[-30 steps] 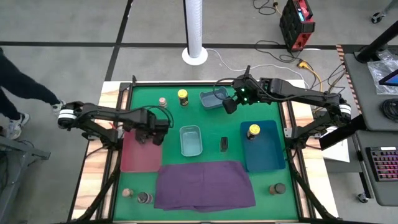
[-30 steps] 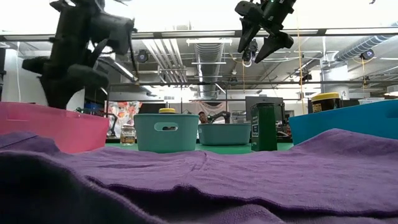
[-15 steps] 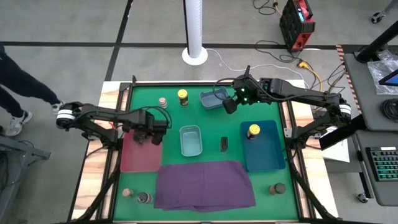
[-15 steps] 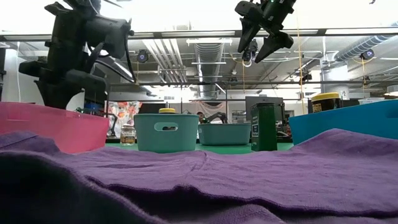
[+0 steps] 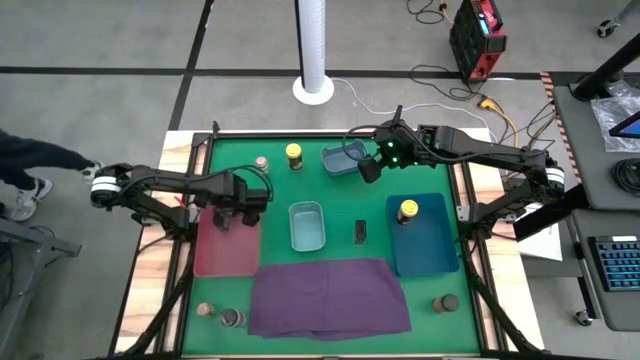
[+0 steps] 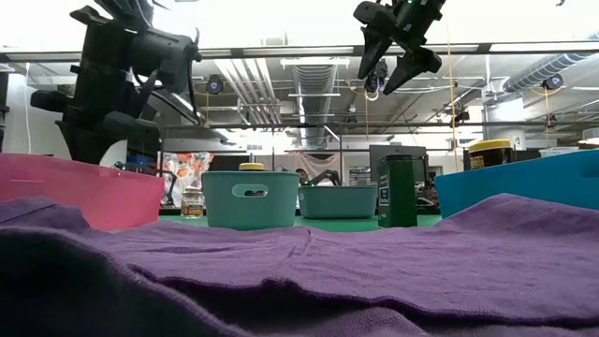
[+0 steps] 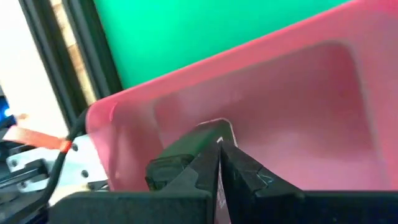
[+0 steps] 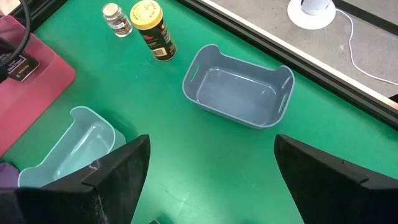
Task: Sort spices by type
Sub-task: Put the left black seasoning can into the pink bin
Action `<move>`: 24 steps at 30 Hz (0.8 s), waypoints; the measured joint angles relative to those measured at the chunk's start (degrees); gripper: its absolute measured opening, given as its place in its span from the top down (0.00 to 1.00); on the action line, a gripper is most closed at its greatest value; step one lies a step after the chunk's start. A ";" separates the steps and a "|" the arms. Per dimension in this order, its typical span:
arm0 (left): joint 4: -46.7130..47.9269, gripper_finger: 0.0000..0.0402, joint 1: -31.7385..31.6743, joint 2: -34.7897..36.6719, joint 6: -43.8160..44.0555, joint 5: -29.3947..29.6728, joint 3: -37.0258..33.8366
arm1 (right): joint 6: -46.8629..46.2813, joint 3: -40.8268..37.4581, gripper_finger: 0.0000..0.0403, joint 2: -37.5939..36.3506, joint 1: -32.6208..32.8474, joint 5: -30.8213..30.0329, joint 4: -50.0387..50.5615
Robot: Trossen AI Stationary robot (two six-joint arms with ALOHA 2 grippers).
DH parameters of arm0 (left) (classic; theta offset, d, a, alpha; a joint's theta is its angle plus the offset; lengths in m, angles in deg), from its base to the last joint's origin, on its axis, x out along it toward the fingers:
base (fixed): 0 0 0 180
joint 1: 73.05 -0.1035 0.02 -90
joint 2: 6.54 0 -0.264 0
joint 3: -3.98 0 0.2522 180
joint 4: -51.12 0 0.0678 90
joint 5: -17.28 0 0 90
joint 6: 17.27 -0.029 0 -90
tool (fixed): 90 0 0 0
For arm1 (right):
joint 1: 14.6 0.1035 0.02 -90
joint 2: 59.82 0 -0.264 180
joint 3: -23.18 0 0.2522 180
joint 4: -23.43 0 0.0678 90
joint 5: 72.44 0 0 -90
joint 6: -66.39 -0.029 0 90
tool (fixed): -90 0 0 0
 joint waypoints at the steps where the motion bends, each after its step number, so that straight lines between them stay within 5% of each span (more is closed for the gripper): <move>1: 0.73 1.00 0.00 0.00 -0.02 0.02 0.00 | 0.00 0.00 0.18 0.00 -0.01 0.00 0.00; 12: 1.92 1.00 0.09 4.23 -1.04 -0.23 5.44 | 0.55 0.00 0.18 0.00 -0.01 0.01 0.00; 24: 1.99 1.00 2.52 4.03 -4.67 -9.02 2.94 | 1.14 0.00 0.19 0.00 -0.01 0.00 0.00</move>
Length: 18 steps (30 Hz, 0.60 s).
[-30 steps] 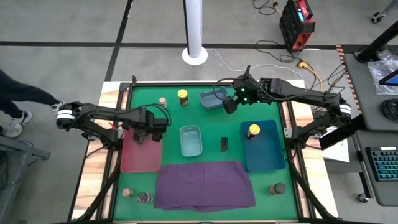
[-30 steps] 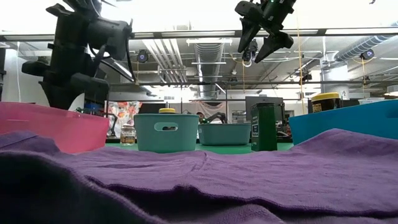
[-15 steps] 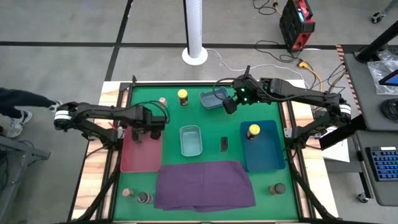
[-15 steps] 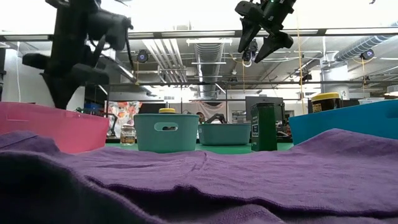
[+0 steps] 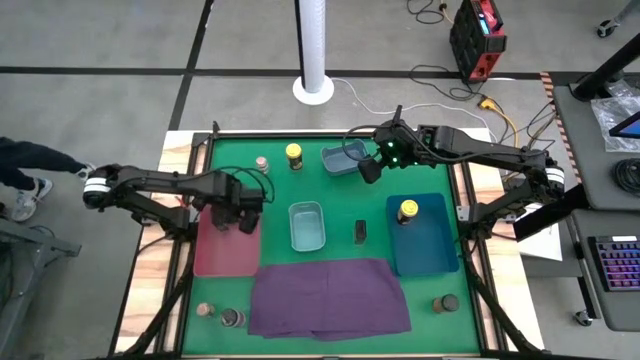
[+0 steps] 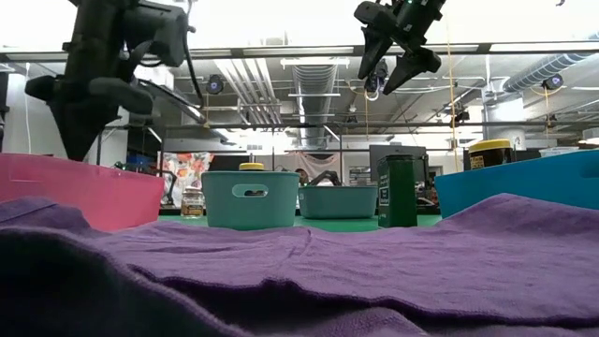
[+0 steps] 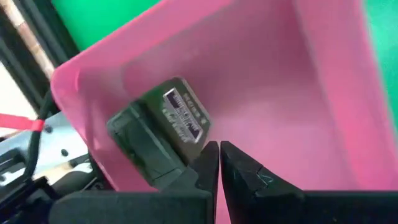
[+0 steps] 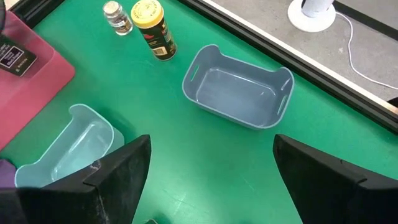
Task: Sort spices by type
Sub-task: Put the left black seasoning can into the pink bin
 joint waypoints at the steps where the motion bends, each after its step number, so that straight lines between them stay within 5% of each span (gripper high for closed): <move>1: -0.02 1.00 0.08 -0.22 -0.05 -0.10 -0.25 | 0.02 0.00 0.18 0.00 0.02 0.00 0.00; 18: 0.82 1.00 0.19 -0.71 -0.88 -2.39 -4.25 | -0.04 0.00 0.19 0.00 0.00 0.00 -0.02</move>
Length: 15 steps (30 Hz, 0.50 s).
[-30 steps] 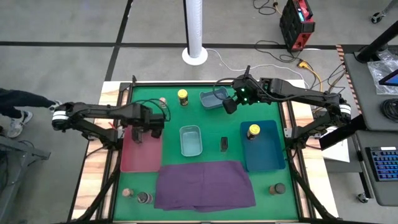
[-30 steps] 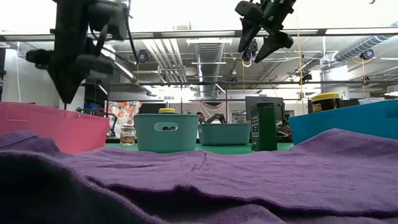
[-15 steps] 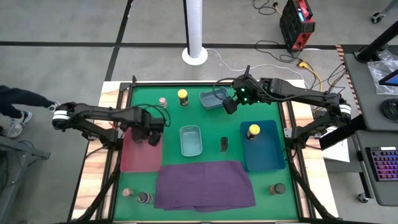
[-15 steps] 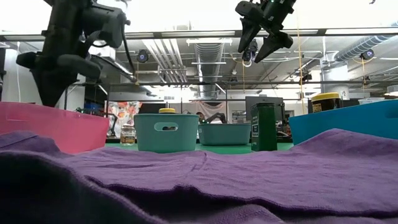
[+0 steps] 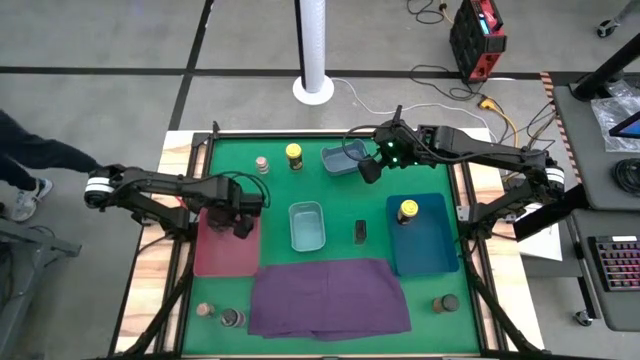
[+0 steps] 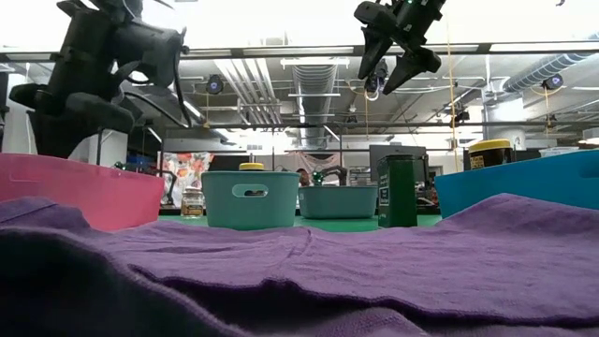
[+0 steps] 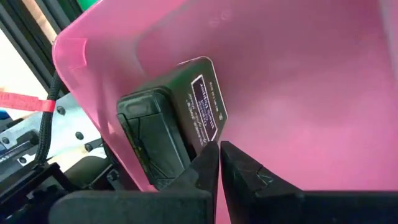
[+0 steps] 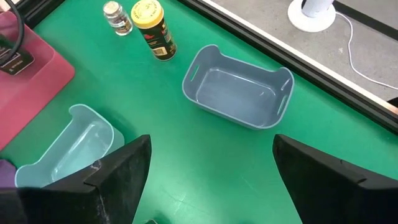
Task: Sort spices by type
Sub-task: Put the left black seasoning can into the pink bin, then put the top brown seasoning bottle into the green bin
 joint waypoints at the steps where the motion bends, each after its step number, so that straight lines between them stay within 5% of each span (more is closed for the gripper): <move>1: 0.02 1.00 0.00 0.01 0.00 0.03 0.30 | 0.00 0.00 0.19 0.00 0.00 0.00 0.00; 8: -0.16 1.00 -0.07 0.41 -0.95 1.30 2.86 | -0.11 0.00 0.17 0.00 0.02 0.00 0.00; 15: -0.68 1.00 -0.91 0.70 -7.00 3.93 12.85 | -0.22 0.00 0.19 0.00 0.00 0.00 -0.02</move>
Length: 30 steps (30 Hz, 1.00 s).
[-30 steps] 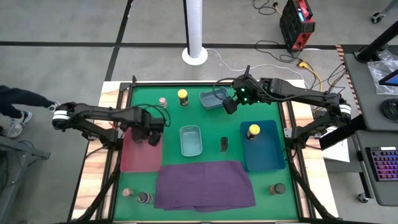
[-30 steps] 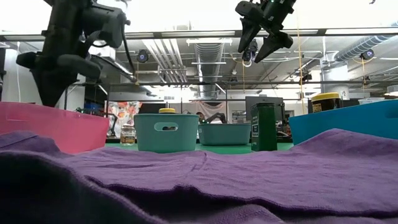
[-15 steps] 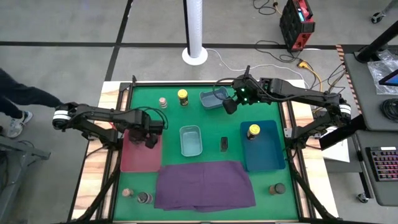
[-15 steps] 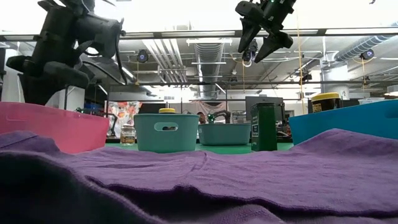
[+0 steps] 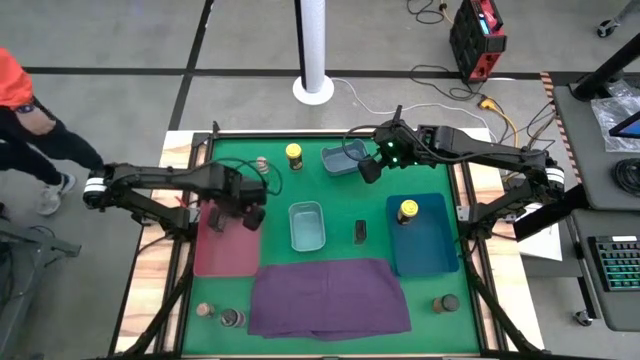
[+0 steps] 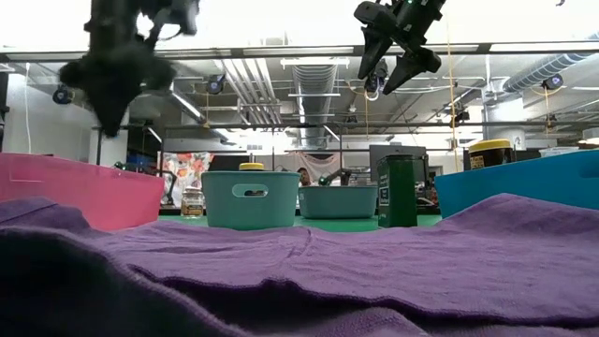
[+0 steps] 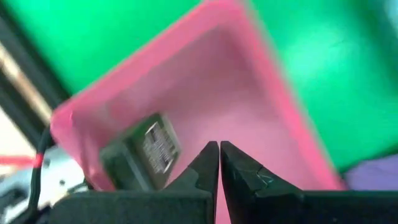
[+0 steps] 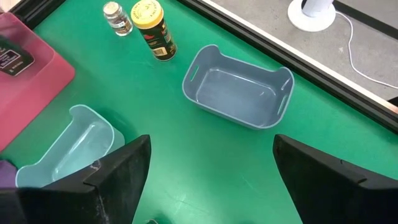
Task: Sort spices by type
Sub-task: Put the top brown seasoning bottle into the green bin
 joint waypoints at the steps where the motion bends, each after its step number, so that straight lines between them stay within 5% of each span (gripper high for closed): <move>1: -0.28 1.00 -0.41 -0.02 -1.69 0.06 1.73 | 0.00 0.00 0.19 0.00 0.00 0.00 0.00; 9: -4.07 1.00 -6.01 0.00 -23.81 -0.01 11.49 | -1.42 0.00 0.19 0.00 0.01 0.00 0.00; 16: -14.37 1.00 -14.09 0.95 -52.99 -10.90 7.80 | -0.90 0.00 0.19 0.00 0.02 0.11 0.00; 20: -19.22 1.00 -20.75 0.92 -59.17 -16.24 3.36 | -1.59 0.00 0.19 0.00 0.04 0.22 0.00; 30: -23.59 1.00 -32.61 0.22 -72.73 -14.69 1.54 | -4.37 0.00 0.20 0.00 0.02 -0.22 -0.02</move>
